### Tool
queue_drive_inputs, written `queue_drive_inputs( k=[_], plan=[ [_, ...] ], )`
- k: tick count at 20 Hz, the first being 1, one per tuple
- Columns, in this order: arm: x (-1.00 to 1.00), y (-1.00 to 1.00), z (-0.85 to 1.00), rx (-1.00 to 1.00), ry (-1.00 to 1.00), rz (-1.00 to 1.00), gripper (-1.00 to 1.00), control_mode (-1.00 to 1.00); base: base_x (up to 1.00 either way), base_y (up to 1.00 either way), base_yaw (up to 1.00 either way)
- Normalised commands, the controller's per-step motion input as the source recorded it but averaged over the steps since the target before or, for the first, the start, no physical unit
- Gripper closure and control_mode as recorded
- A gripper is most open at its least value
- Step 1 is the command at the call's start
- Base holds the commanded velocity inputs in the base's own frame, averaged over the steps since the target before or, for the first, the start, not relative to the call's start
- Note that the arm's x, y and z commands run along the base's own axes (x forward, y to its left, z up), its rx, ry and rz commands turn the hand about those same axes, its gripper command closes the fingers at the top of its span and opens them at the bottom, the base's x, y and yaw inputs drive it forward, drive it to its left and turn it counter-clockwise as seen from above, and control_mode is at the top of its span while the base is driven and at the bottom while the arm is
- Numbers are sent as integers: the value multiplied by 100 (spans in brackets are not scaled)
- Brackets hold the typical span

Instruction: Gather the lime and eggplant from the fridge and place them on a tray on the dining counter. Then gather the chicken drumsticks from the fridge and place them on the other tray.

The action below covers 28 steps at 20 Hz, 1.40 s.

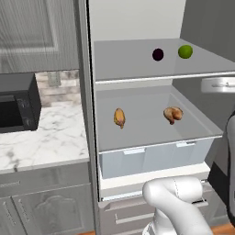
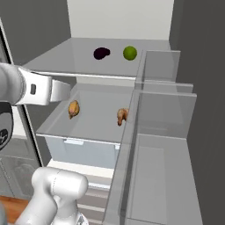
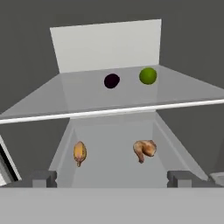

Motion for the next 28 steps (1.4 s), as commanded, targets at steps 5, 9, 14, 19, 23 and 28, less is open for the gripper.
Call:
queue_drive_inputs(
  k=[5, 9, 14, 19, 23, 28],
  plan=[
    [21, 34, 31, -2, -5, 0, -100, -100, 0, 0, 0],
    [36, 5, 14, 0, 0, 0, -100, -100, 0, 0, 0],
    [37, 0, -3, -3, 0, 0, -100, -100, 0, 0, 0],
    [28, 0, -4, -8, -4, 5, -100, -100, 0, 0, 0],
    [37, 6, 0, -5, 0, 5, -100, -100, 0, 0, 0],
    [65, 24, 0, -2, 0, 0, -100, -100, 0, 0, 0]
  ],
)
